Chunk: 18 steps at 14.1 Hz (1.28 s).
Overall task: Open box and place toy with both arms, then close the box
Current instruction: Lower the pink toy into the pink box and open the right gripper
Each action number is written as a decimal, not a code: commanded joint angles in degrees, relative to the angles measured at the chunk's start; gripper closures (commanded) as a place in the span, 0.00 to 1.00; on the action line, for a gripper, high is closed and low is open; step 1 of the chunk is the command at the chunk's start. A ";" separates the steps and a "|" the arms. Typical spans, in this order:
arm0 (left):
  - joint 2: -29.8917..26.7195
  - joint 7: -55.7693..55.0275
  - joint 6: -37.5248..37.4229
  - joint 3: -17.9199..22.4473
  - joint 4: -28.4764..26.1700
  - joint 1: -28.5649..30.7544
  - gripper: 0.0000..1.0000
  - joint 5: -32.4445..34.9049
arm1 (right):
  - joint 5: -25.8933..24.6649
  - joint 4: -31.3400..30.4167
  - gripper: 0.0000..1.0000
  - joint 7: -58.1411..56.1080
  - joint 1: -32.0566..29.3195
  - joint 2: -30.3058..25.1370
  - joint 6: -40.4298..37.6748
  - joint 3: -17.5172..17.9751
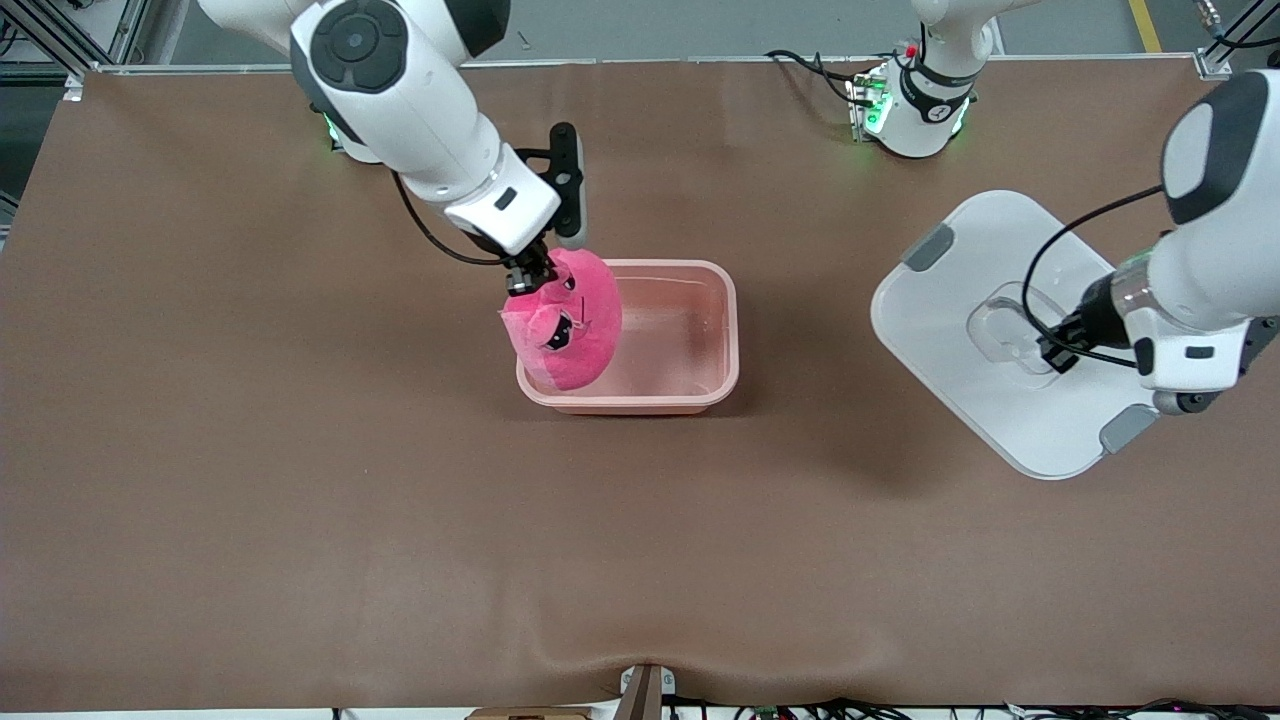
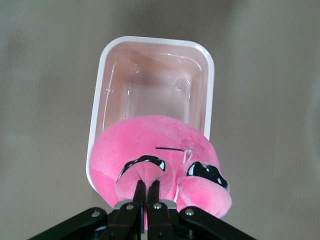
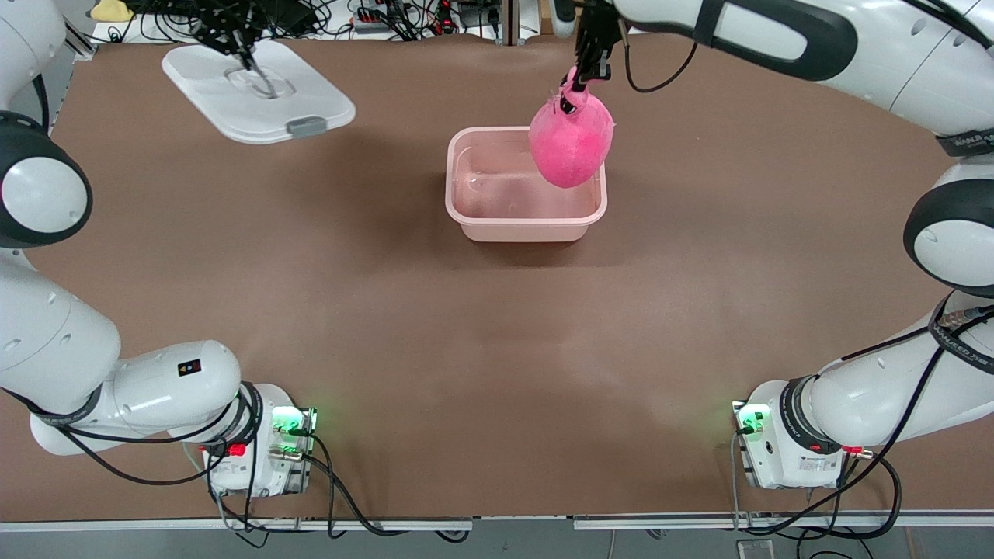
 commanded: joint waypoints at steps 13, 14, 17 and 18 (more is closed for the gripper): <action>0.02 8.87 -1.55 -0.48 -0.38 2.30 1.00 -1.13 | -3.62 -3.46 1.00 -13.32 -0.70 0.83 1.56 0.33; 0.02 8.87 -1.55 -0.56 -0.47 2.30 1.00 -1.13 | -3.62 -3.29 1.00 -13.23 -0.69 0.74 0.94 0.33; 0.11 8.43 -1.64 -0.74 -0.47 2.04 1.00 -1.13 | -3.62 -3.20 1.00 -13.23 -0.78 0.56 -0.55 0.33; 0.11 8.17 -1.64 -0.83 -0.56 1.95 1.00 -1.13 | -3.54 -3.20 1.00 -13.15 -0.78 0.39 -0.99 0.33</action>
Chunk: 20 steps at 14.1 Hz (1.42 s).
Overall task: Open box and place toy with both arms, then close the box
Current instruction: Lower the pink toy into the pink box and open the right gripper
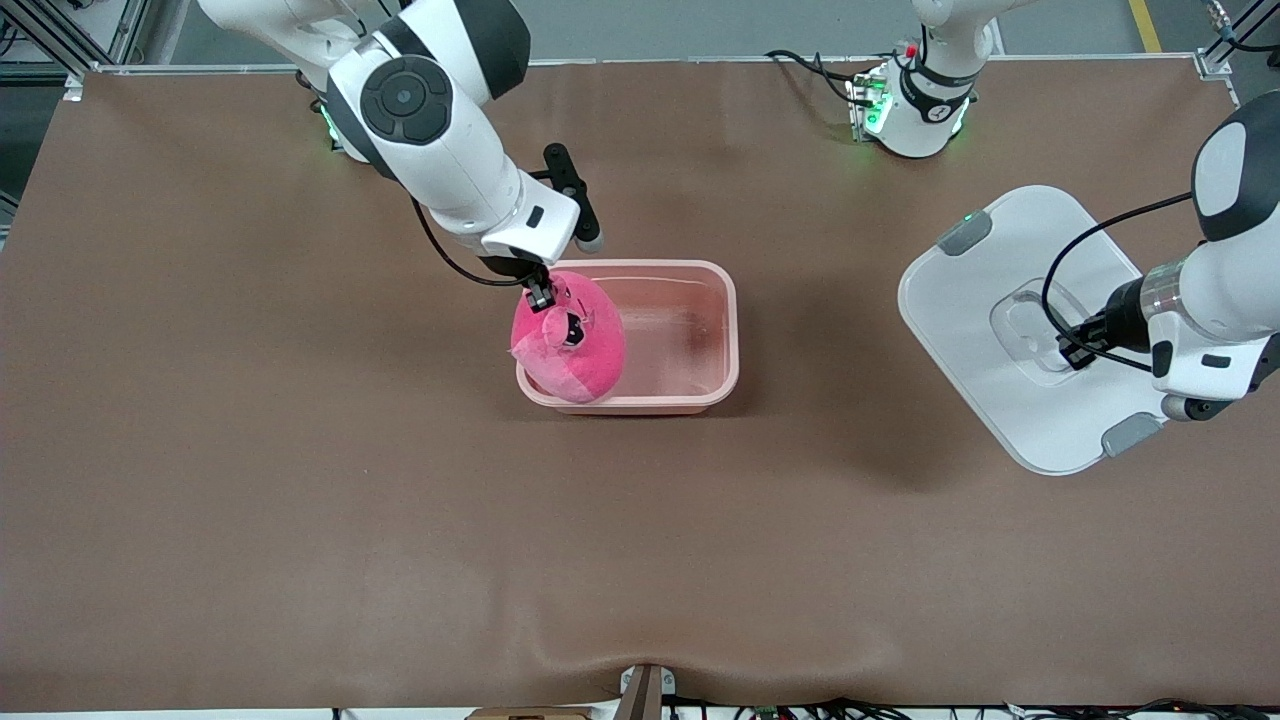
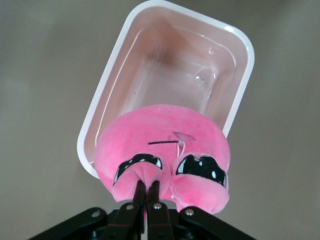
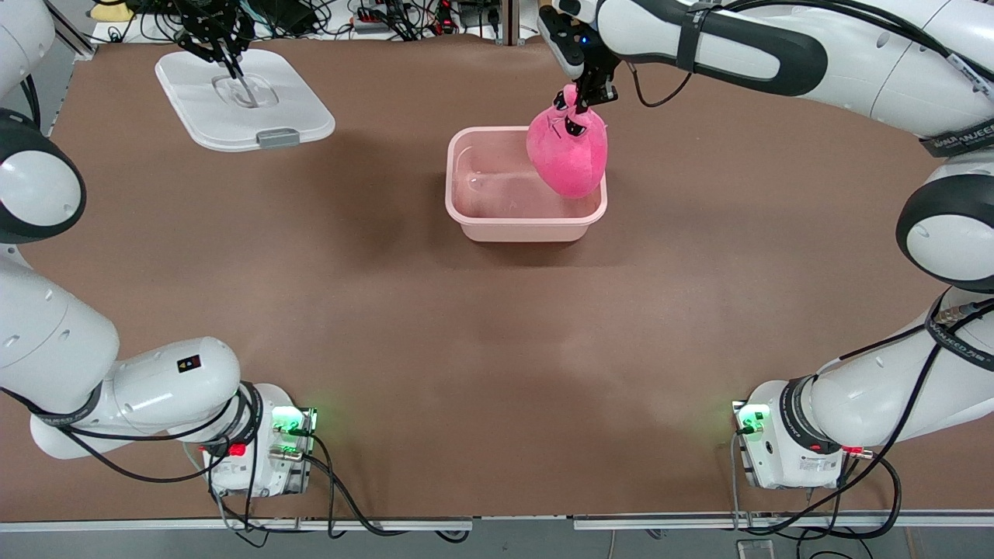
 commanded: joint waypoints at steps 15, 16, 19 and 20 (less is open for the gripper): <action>-0.60 -0.85 -1.52 -1.80 -0.55 -0.23 1.00 -1.09 | -0.50 0.86 0.00 0.69 -1.31 -0.50 -2.59 0.47; -0.60 -0.94 -1.86 -1.80 -0.55 -0.23 1.00 -1.09 | -0.41 0.95 0.00 0.25 -1.75 -0.50 -2.59 0.47; -0.77 -1.56 -1.96 -2.15 -0.55 -0.23 1.00 -1.18 | 0.12 0.86 0.00 0.86 -5.26 -0.67 -3.12 0.47; -0.77 -1.99 -2.22 -2.50 -0.64 -0.23 1.00 -1.18 | 0.12 0.86 0.00 0.95 -6.58 -0.76 -3.21 0.39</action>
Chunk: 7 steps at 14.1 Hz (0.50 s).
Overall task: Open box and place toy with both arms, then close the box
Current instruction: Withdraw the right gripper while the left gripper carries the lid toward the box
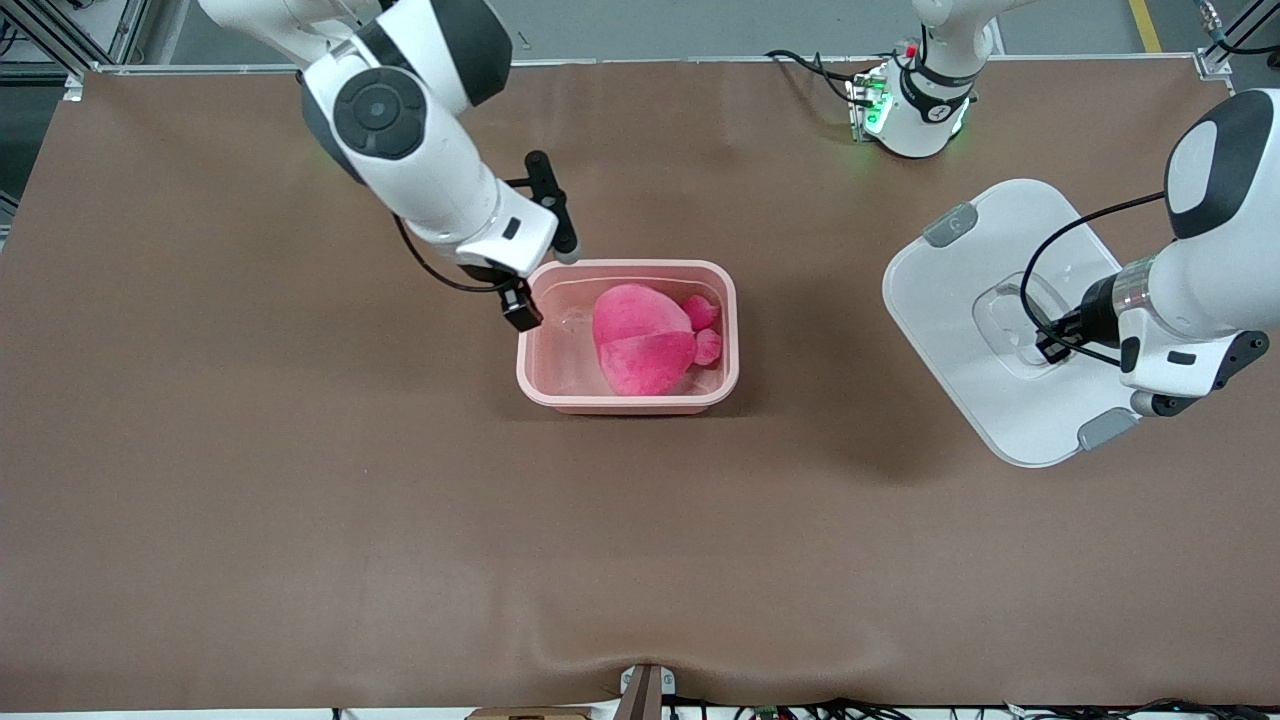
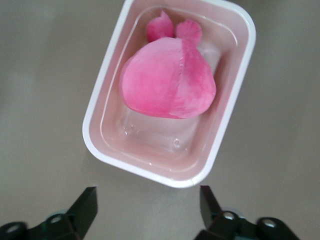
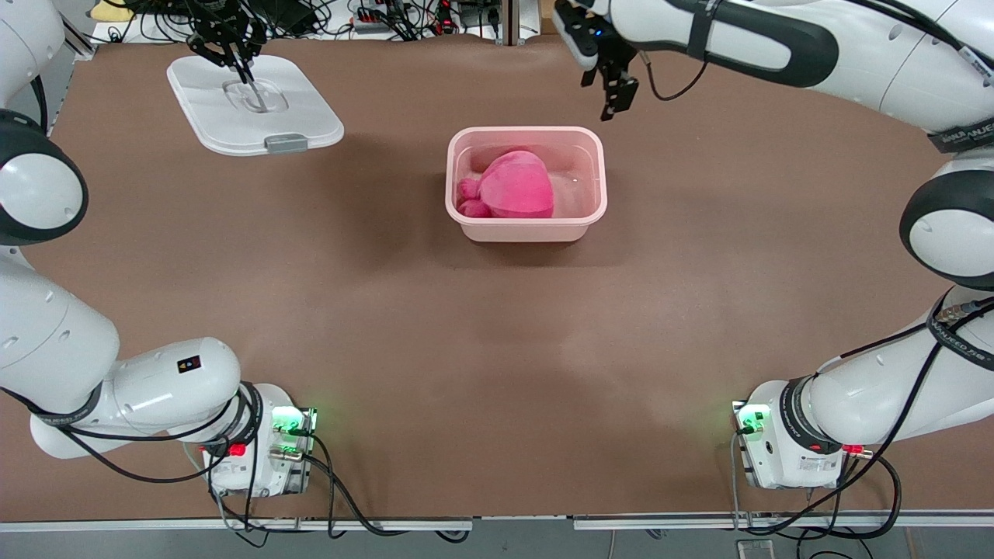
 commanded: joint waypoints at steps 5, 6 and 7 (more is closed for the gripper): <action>-0.95 -3.38 -1.71 -2.00 0.04 0.18 1.00 -1.09 | 0.11 0.51 0.00 1.34 -12.13 -0.94 -3.83 0.76; -0.95 -3.38 -1.80 -2.00 0.04 0.18 1.00 -1.18 | 0.11 0.42 0.00 1.34 -13.88 -1.55 -4.54 0.58; -0.95 -3.90 -1.89 -2.09 0.04 0.09 1.00 -1.18 | 0.11 0.51 0.00 1.34 -16.08 -1.99 -5.59 0.58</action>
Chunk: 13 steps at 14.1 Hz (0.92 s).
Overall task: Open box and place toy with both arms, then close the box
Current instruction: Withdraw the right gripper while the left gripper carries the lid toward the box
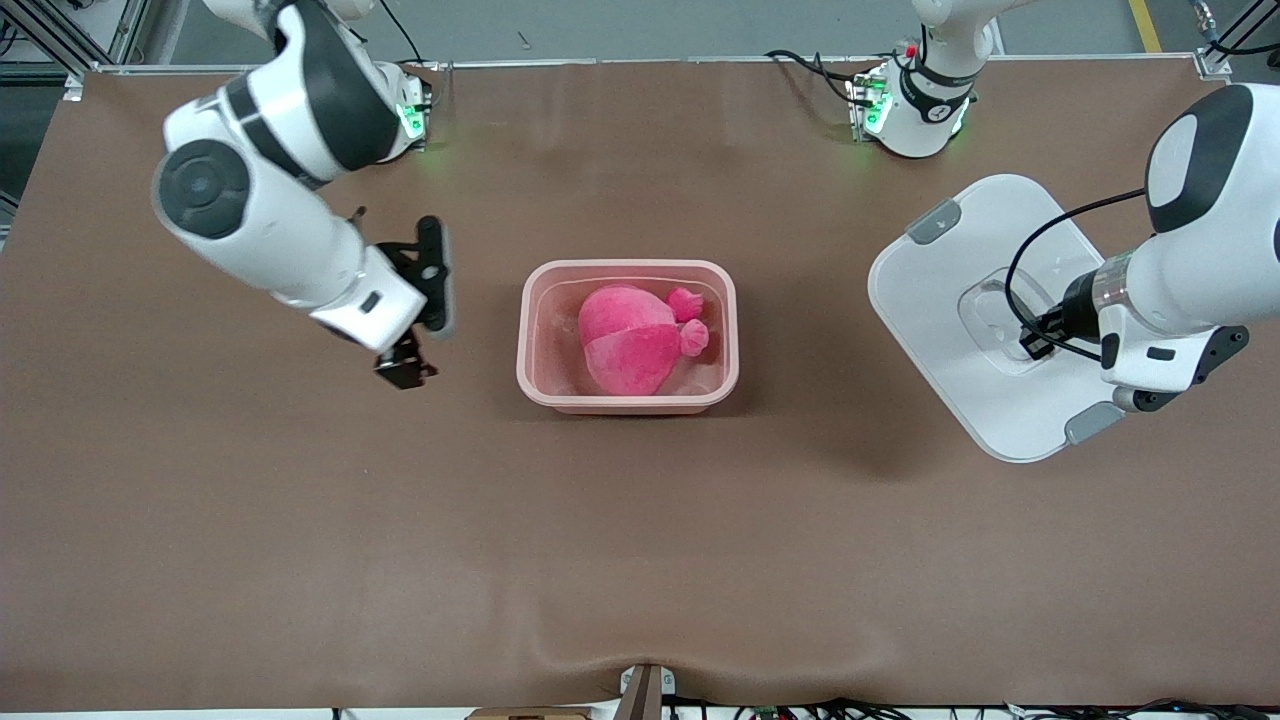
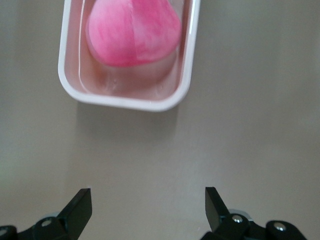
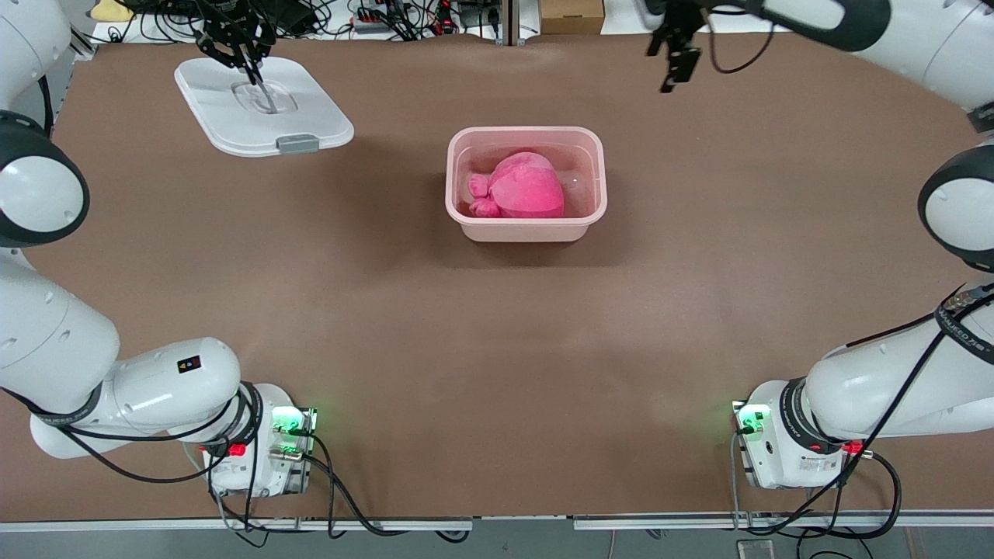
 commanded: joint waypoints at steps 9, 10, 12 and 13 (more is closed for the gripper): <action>-0.16 -18.66 0.96 -8.72 0.84 -0.37 1.00 -1.09 | 4.50 -0.34 0.00 15.71 -13.00 -6.25 -1.93 -5.70; 0.02 -21.13 2.45 -9.07 1.18 -1.50 1.00 -1.17 | 4.50 -0.51 0.00 19.94 -12.38 -6.61 -2.11 -7.29; 0.81 -26.05 3.34 -9.16 2.85 -3.88 1.00 -1.18 | 4.24 -0.77 0.00 26.55 -12.20 -8.01 -2.11 -9.76; 0.99 -28.60 3.96 -9.16 3.29 -5.19 1.00 -1.18 | 3.71 -0.78 0.00 29.97 -11.85 -8.45 -2.63 -10.55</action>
